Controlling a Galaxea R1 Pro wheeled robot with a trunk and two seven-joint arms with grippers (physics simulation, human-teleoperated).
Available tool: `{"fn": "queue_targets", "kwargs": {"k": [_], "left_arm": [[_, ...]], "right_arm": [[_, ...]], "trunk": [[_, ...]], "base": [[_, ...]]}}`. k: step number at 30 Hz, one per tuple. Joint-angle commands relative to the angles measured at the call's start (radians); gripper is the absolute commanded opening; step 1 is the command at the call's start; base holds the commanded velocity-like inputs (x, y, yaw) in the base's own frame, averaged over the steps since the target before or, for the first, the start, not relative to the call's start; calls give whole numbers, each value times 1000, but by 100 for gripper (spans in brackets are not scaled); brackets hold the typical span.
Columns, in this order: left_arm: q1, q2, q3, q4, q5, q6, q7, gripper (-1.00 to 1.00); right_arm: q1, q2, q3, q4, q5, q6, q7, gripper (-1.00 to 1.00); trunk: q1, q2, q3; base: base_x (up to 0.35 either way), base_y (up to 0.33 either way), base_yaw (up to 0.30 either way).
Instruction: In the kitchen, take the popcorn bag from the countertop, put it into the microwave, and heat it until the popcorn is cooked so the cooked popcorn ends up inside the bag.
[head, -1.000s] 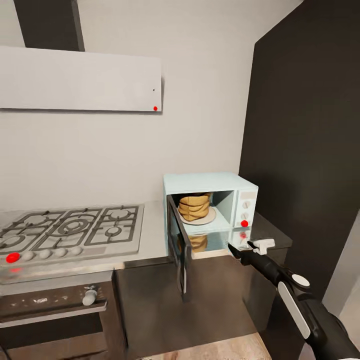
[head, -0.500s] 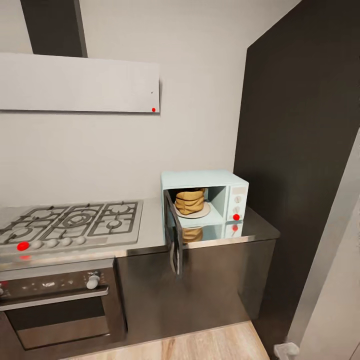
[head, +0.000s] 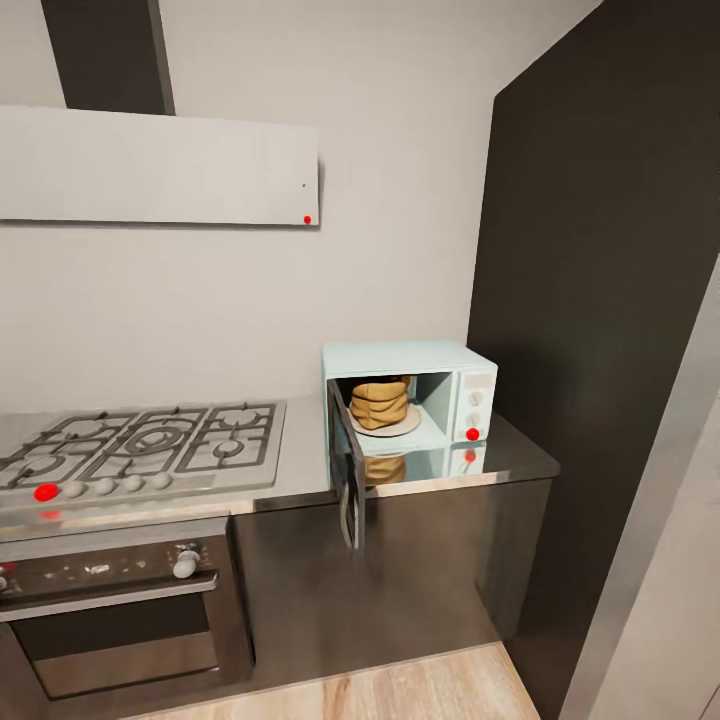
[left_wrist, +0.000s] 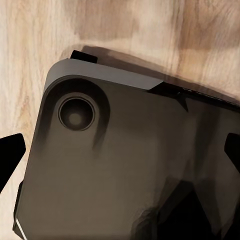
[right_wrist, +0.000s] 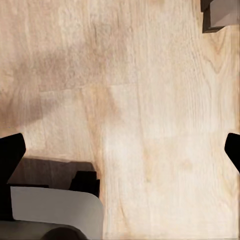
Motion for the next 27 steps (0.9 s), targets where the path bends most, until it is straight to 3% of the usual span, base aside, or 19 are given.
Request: {"fn": "queue_targets", "kwargs": {"k": [1,6,18,27], "left_arm": [[0,0,7,-1,4,1,-4,100],[0,0,7,-2,4,1,-4,100],[0,-2,5,-6,2,1,-4,100],[0,0,3,-6,2,1,-4,100]], "right_arm": [[14,1,3,3,7,-3,0,100],[63,2,5,4,10,1,-2,100],[68,1,5,4,9,14,-2,100],[69,0,4,4,9,22,-2,100]], "trunk": [[0,-1,-1],[0,-1,-1],[0,-1,-1],[0,-1,-1]], "base": [[0,0,0],[0,0,159],[7,0,218],[287,0,5]]}}
